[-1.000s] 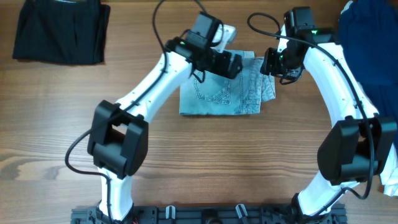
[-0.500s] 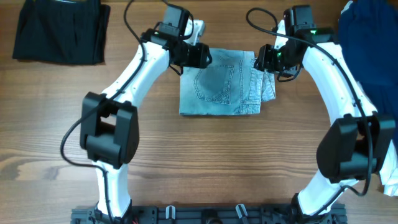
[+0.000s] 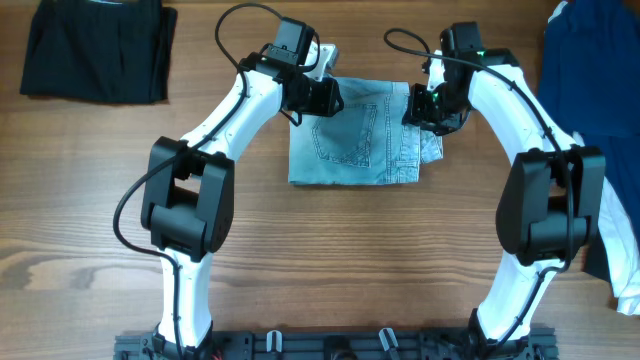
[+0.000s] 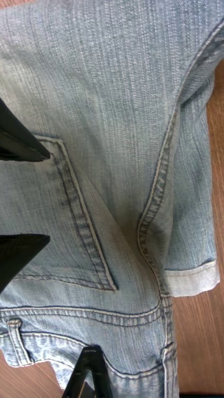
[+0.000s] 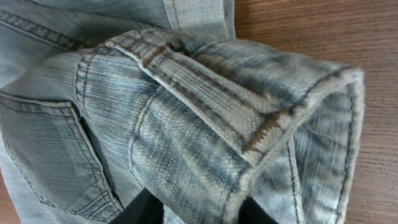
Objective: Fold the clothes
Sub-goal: 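Smooth the folded shorts' top edge with both grippers, then grasp the left edge of the folded denim shorts with the left gripper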
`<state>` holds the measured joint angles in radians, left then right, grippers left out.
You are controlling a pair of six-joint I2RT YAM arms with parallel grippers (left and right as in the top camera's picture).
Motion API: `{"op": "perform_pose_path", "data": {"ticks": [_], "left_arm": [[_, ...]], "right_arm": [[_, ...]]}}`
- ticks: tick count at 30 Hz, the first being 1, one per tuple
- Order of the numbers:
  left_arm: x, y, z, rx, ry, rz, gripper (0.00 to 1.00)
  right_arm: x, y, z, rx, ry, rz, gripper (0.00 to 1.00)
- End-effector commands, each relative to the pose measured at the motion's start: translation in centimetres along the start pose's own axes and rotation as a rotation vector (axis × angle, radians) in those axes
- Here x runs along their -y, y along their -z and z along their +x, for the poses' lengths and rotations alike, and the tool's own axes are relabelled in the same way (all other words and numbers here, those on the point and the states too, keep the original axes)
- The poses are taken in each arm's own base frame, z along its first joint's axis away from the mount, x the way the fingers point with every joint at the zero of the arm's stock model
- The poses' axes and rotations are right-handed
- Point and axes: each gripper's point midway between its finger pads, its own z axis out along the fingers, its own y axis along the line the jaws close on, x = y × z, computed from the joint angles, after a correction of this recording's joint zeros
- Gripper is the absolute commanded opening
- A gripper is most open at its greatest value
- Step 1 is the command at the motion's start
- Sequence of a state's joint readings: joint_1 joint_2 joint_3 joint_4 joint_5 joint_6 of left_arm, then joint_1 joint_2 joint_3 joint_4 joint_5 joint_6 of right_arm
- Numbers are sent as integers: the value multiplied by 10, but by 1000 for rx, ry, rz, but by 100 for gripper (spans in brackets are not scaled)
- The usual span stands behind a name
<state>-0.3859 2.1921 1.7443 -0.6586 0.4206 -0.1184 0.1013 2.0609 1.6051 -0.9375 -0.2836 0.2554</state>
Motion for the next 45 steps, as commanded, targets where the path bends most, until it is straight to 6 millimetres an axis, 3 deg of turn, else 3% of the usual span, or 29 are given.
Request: {"op": "perform_pose_path", "data": {"ticks": [1,4,13,20,23,25,31,36,41,43,45], "left_arm": [[-11,-19,3,-21,7,0,33],[-18,-30,10,-42,19,-5,22],[-65,-33,6,-23,73,-98,4],[-107,-23,4,-9,147,-127,6],[-115,-19,3,-1,162,-133,6],[-119,-17,2,3,171,-136,6],[-123,-15,6,-8,182,-140,9],[-123,-15,9,-22,188,-141,13],[-113,1,2,-2,179,-136,23],[-107,12,-4,18,169,-134,35],[-101,24,-10,38,161,-132,46]], "right_arm": [[-5,-8,0,-12,16,-23,20],[-5,-8,-1,-7,14,-24,5],[16,-7,-11,46,-23,101,4],[27,-5,-14,64,-34,161,4],[33,-8,-15,65,-35,193,5],[36,-14,-16,62,-33,204,15],[57,-36,-14,36,-47,289,16],[68,-29,-11,26,-61,359,33],[62,-6,-15,33,-59,372,78],[57,6,-20,54,-57,365,100],[50,24,-26,85,-54,355,100]]}}
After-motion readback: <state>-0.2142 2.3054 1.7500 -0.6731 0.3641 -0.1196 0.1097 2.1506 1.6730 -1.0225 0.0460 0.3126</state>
